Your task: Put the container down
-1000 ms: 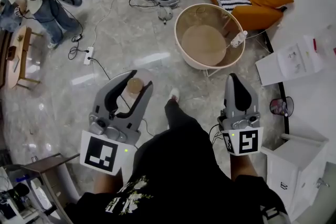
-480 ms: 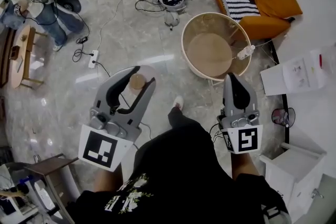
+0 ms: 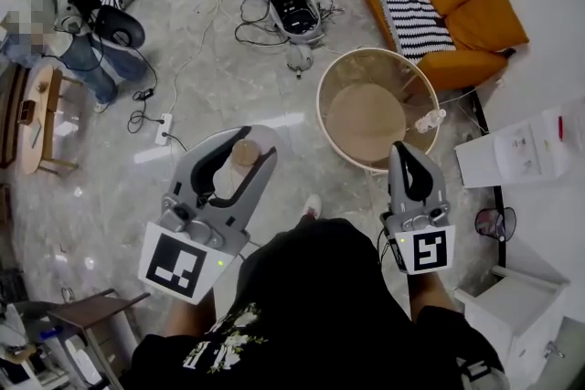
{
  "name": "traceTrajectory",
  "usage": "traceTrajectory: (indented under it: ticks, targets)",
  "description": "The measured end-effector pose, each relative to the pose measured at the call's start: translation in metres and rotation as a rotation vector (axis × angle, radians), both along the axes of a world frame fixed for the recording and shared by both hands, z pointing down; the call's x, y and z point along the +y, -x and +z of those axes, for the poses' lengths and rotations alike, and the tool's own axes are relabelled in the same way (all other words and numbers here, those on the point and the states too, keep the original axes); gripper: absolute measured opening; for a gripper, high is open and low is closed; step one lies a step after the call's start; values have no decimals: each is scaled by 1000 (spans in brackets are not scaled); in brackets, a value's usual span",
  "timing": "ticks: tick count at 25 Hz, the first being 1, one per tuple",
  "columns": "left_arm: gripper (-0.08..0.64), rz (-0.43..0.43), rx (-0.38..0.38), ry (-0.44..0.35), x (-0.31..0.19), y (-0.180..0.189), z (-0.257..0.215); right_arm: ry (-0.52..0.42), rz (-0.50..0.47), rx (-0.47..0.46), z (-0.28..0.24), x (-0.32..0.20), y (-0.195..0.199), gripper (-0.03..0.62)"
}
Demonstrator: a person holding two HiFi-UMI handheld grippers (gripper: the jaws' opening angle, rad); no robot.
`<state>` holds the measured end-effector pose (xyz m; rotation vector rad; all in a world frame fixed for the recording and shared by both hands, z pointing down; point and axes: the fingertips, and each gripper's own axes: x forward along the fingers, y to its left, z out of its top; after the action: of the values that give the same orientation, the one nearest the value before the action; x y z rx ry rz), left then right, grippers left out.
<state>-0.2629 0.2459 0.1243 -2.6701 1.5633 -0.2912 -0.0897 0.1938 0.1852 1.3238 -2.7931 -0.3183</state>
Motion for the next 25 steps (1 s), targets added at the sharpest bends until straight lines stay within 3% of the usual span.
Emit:
traceTrajectory:
  ticks: [8, 12, 16, 25]
  targets:
    - [150, 60, 14, 1, -73, -10, 9, -40, 47, -30, 1, -47, -7, -5]
    - [149, 112, 28, -2, -110, -19, 12, 9, 146, -24, 16, -69, -33, -5]
    - [150, 171, 12, -4, -148, -19, 20, 1, 241, 8, 24, -93, -48, -5]
    - [150, 303, 35, 4, -239, -16, 18, 11, 361, 23, 16, -163, -38, -5]
